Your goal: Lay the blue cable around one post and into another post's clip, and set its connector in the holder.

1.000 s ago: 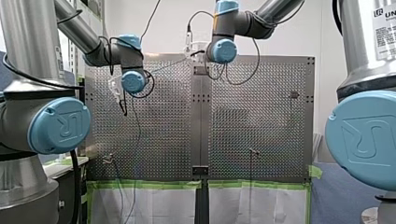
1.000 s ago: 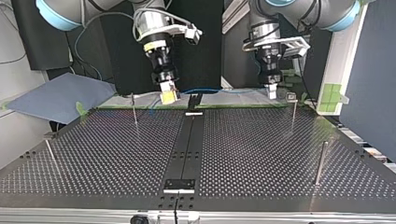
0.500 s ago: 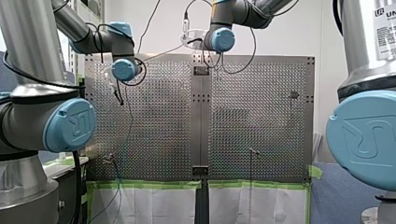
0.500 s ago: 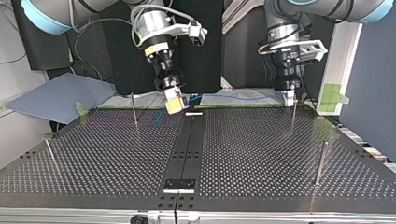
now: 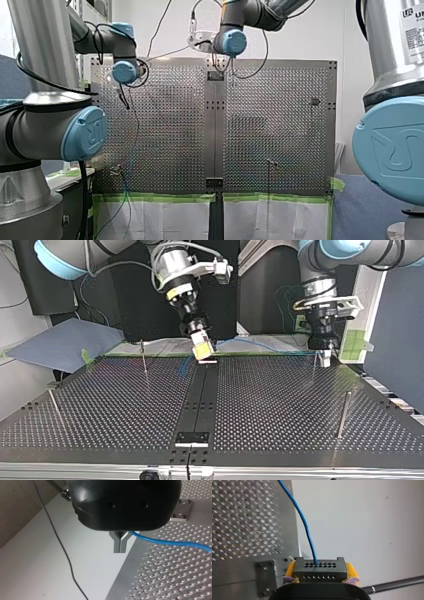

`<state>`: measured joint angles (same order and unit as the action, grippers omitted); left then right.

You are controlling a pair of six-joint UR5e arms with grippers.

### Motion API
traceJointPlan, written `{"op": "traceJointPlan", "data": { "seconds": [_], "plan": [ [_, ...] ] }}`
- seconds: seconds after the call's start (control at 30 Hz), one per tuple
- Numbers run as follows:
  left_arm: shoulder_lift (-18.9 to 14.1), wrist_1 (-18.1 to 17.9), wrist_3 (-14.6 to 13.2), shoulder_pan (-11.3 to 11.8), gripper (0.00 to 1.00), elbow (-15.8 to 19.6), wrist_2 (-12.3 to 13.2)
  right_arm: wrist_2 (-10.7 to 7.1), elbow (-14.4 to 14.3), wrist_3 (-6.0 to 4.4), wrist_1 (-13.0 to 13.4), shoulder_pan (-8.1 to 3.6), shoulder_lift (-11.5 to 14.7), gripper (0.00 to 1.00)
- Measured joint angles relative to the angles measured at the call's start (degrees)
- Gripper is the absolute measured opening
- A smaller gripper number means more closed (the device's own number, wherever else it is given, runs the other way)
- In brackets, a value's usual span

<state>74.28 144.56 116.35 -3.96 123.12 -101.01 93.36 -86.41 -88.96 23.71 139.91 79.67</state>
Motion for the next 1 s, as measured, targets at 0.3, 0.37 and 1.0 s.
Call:
{"op": "traceJointPlan", "data": {
  "seconds": [0.3,0.37,1.0],
  "plan": [
    [0.0,0.1,1.2,4.6,0.00,-2.8,3.5,-0.38,2.2,-0.43,0.6,1.31,-4.1,0.00],
    [0.0,0.0,1.7,5.6,0.00,-3.1,3.5,-0.57,2.8,-0.57,0.9,1.44,-4.8,0.00],
    [3.4,-4.9,4.1,15.4,0.00,-7.4,4.6,-1.88,12.3,-0.58,-2.9,1.64,-10.3,0.00]
  ]
}}
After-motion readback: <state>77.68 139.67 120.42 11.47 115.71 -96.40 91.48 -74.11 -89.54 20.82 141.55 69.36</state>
